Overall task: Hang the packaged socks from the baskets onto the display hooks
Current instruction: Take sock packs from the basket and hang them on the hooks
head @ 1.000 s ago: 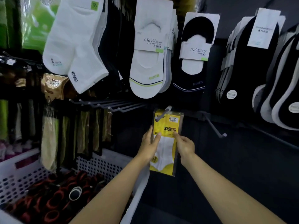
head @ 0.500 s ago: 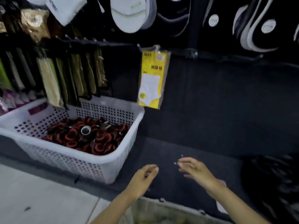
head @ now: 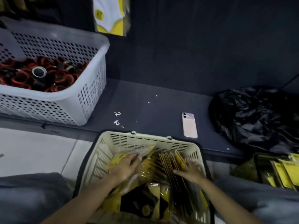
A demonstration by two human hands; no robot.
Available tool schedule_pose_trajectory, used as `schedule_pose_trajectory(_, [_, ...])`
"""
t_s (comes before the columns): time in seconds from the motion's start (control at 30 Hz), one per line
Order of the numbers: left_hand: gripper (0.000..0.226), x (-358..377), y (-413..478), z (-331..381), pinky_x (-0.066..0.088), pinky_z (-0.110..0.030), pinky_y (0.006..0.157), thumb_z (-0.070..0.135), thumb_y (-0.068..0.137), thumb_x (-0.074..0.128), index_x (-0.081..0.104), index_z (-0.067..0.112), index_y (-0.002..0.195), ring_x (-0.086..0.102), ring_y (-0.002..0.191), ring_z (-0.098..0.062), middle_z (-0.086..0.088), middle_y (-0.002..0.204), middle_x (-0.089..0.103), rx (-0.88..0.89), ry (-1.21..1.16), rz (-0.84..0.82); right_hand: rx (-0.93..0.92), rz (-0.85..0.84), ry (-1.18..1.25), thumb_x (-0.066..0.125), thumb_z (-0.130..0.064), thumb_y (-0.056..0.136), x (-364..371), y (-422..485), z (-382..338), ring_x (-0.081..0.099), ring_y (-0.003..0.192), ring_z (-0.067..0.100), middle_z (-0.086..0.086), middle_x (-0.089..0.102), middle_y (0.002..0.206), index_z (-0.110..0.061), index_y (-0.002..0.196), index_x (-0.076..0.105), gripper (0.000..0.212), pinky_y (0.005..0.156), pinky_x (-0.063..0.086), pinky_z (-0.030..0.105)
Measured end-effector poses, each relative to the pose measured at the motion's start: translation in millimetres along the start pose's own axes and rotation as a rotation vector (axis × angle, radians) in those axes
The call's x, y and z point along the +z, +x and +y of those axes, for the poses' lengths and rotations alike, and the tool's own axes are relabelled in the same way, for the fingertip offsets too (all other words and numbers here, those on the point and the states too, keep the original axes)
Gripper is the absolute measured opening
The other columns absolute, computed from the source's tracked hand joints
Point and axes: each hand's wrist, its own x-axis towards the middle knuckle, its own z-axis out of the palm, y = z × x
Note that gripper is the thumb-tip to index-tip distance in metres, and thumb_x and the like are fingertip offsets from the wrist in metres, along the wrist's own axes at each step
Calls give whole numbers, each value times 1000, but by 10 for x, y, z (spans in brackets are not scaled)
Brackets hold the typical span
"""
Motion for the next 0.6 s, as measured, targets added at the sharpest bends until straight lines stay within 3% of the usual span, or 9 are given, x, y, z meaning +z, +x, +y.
schedule_pose_trajectory(0.13, [50, 28, 22, 8, 24, -18, 101, 45, 96, 44, 50, 16, 136, 42, 130, -17, -3, 141, 49, -3, -9, -23, 89, -217, 133, 74, -49, 76, 166, -14, -45, 51, 123, 23, 6, 54, 134, -17, 132, 49, 69, 98, 41, 30])
schedule_pose_trajectory(0.23, [61, 22, 0, 27, 24, -20, 103, 55, 92, 39, 48, 15, 137, 42, 131, -19, -5, 142, 47, -1, -13, -39, 68, -195, 93, 76, -51, 72, 239, -13, -99, 49, 124, 24, 6, 52, 135, -16, 134, 46, 77, 87, 38, 26])
schedule_pose_trajectory(0.3, [71, 27, -9, 27, 23, -22, 104, 62, 87, 35, 46, 16, 139, 40, 132, -19, -4, 144, 46, 1, -4, -49, 69, -170, 99, 76, -45, 76, 248, 6, -77, 51, 121, 24, 8, 53, 134, -14, 132, 47, 71, 89, 39, 27])
schedule_pose_trajectory(0.37, [64, 31, 4, 33, 22, -23, 104, 57, 91, 38, 46, 15, 139, 39, 134, -20, -4, 145, 45, -4, 3, -29, 64, -142, 117, 72, -36, 82, 185, 5, -47, 55, 115, 23, 9, 57, 129, -13, 126, 53, 53, 95, 44, 30])
schedule_pose_trajectory(0.43, [56, 20, 4, 89, 24, -25, 106, 49, 95, 42, 48, 14, 138, 41, 133, -20, -5, 143, 47, 15, -40, 5, 64, -91, 94, 69, -29, 86, 65, -6, -11, 54, 118, 26, 11, 56, 131, -9, 127, 52, 49, 99, 44, 32])
schedule_pose_trajectory(0.5, [54, 2, -27, 207, 27, -26, 108, 47, 94, 43, 50, 14, 136, 44, 131, -19, -4, 140, 51, 80, -53, 24, 34, -65, 56, 68, -28, 87, -119, -63, -13, 56, 114, 23, 7, 55, 124, -7, 127, 51, 49, 90, 45, 25])
schedule_pose_trajectory(0.57, [55, -15, -69, 355, 28, -29, 111, 49, 93, 43, 51, 15, 136, 42, 132, -19, -3, 140, 51, 152, -2, 65, -37, -118, 125, 67, -24, 88, -338, -187, -85, 60, 94, 10, -3, 57, 105, -13, 120, 55, 36, 71, 45, 9])
schedule_pose_trajectory(0.6, [55, -24, -90, 432, 27, -32, 112, 50, 93, 44, 49, 17, 137, 40, 133, -19, -2, 141, 49, 178, 22, 81, -73, -156, 155, 66, -23, 89, -450, -265, -142, 61, 92, 8, -6, 61, 102, -17, 113, 57, 27, 70, 44, 7])
